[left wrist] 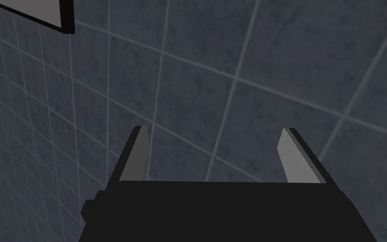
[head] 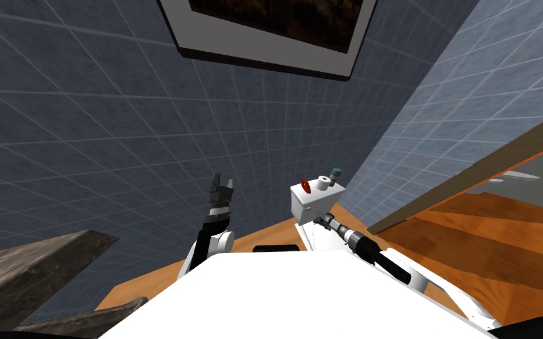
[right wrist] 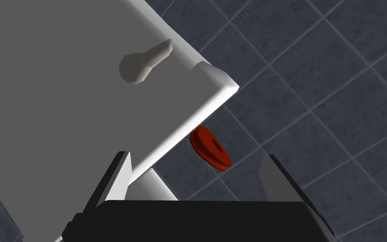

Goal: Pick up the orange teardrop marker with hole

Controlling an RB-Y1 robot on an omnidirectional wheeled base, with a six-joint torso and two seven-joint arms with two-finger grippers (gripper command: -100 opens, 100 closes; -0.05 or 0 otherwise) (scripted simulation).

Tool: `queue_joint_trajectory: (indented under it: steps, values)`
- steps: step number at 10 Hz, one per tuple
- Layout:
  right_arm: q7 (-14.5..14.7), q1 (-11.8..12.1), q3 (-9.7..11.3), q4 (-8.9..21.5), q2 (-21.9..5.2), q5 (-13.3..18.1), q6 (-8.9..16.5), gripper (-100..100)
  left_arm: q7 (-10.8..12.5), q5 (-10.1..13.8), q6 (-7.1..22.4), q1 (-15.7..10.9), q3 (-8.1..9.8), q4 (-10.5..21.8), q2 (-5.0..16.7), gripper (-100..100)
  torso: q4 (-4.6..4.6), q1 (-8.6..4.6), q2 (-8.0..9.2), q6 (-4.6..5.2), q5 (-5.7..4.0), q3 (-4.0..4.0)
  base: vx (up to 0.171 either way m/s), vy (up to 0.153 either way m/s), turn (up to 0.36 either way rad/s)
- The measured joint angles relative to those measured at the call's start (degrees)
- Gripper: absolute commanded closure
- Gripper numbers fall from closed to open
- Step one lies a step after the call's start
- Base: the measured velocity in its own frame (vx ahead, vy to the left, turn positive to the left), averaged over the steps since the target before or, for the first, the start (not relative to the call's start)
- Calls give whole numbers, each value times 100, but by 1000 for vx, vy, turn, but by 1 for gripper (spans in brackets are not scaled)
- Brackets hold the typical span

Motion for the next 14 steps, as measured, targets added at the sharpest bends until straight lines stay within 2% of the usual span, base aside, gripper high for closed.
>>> queue_joint_trajectory:
  steps: [3, 8, 10, 14]
  values:
    - [-100, -14, -8, 290, -501, 98, -5, -100, 0, 0, 0, 0, 0, 0, 0, 0, 0, 4, -1, 1, 1, -1, 40, 47, 133]
    - [-273, -31, -59, 577, -1261, 286, 59, -100, 0, 0, 0, 0, 0, 0, 0, 0, -1, 9, -6, 2, 2, -4, 48, 47, 101]
    - [-369, -183, 3, 772, -1611, 388, 105, -100, 0, 0, 0, 0, 0, 0, 0, 0, -2, 12, -10, -2, 3, -6, 52, 50, 103]
    - [-545, -217, -74, 1073, -2233, 590, 85, -100, 0, 0, 0, 0, 0, 0, 0, 0, -3, 19, -13, -1, 4, -8, 62, 56, 105]
